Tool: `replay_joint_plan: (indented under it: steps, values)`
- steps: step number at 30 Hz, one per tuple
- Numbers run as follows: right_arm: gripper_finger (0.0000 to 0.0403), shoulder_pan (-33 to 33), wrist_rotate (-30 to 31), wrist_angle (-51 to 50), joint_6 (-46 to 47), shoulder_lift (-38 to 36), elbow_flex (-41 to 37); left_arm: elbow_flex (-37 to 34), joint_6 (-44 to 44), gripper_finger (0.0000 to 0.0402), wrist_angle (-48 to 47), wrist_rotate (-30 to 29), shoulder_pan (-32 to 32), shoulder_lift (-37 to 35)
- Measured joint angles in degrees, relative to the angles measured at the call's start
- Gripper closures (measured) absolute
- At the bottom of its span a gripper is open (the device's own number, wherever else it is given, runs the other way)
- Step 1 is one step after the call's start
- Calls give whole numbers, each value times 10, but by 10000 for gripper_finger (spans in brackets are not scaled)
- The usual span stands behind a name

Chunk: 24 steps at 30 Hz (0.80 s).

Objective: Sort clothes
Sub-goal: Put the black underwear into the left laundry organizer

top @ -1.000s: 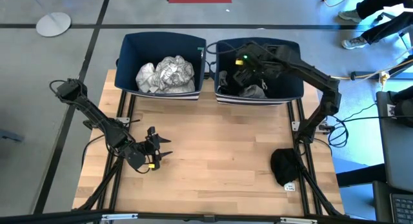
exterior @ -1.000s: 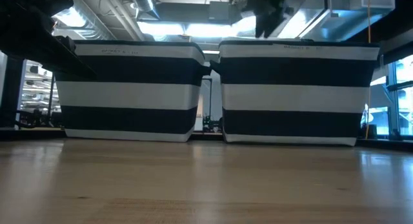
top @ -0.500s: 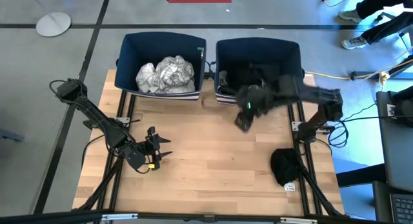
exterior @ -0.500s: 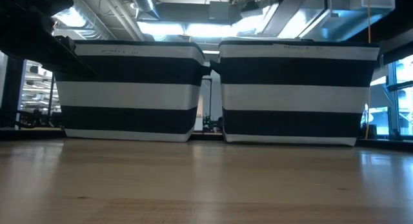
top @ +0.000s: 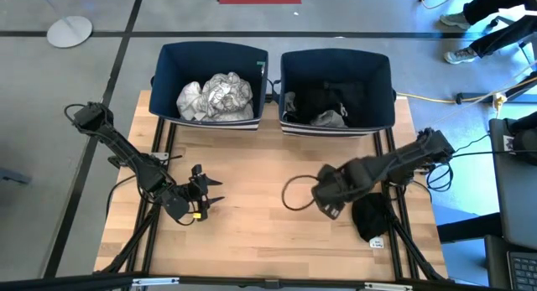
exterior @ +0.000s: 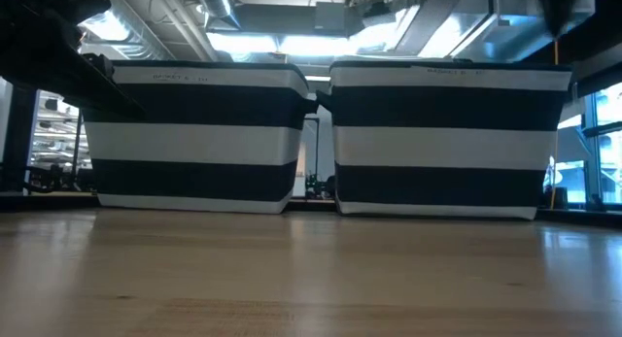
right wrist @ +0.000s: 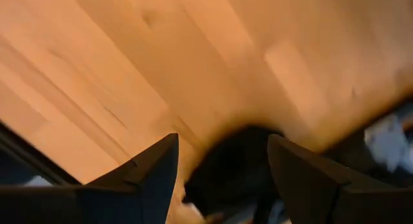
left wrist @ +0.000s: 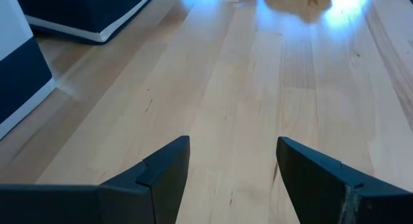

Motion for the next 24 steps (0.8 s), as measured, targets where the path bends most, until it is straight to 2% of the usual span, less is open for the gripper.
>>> replay_joint_plan:
  steps: [6, 10, 20, 24]
  values:
    - [166, 44, -71, 1, 73, -1, -97, 0, 2, 179, 0, 0, 0, 0]
    - [166, 75, -108, 39, 122, -1, -155, 0, 4, 179, 0, 0, 0, 0]
    - [166, 133, -107, 72, 251, -1, -269, 0, 13, 179, 0, -5, 0, 0]
    - [166, 140, -91, 151, 269, -1, -321, 0, 13, 179, 0, -11, 0, 0]
